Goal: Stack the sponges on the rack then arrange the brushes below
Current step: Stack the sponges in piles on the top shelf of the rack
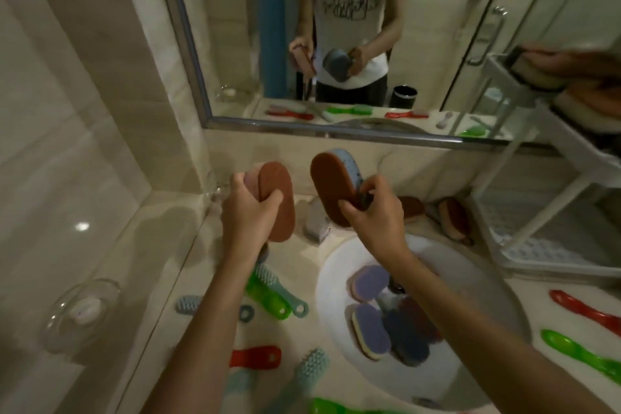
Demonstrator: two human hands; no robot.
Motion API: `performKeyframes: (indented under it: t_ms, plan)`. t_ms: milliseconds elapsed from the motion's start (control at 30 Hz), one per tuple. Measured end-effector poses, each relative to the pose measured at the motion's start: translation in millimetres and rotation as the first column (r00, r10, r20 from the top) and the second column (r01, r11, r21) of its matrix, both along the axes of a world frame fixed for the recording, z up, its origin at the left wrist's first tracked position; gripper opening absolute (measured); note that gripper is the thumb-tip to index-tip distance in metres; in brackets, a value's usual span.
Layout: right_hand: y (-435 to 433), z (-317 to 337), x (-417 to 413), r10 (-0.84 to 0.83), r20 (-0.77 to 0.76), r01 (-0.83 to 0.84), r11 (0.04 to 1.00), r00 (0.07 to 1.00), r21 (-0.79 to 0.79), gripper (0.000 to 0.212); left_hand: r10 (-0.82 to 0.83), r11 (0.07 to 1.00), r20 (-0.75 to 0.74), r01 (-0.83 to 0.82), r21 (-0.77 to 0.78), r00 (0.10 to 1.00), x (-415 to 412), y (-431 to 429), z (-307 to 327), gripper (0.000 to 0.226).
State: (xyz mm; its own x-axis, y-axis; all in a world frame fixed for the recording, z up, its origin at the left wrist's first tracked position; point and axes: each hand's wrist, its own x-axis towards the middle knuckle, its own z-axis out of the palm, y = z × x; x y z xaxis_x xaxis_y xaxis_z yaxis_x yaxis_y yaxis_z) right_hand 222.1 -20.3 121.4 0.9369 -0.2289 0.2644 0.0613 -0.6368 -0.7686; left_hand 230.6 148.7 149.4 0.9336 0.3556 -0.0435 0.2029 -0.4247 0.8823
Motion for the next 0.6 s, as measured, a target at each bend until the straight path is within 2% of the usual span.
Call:
performKeyframes:
  t_ms: [167,333,467,600]
  plan:
    - [-77,49,-16,-0.139,0.127,0.126,0.987,0.982,0.103,0.028,-0.154,0.985,0.13,0.162,-0.053,0.979,5,-85,46,0.045]
    - [-169,95,-27,-0.283,0.228,0.256,0.956,0.932,0.142,0.028,-0.306,0.947,0.247,0.32,-0.014,0.919,10,-180,90,0.042]
    - [-241,119,-32,-0.294,0.257,0.256,0.951,0.921,0.171,0.029,-0.363,0.927,0.299,0.374,0.022,0.883,14,-258,114,0.042]
    - [-318,134,-37,-0.308,0.3,0.265,0.948,0.903,0.175,0.03,-0.405,0.909,0.287,0.417,0.019,0.868,18,-333,132,0.04]
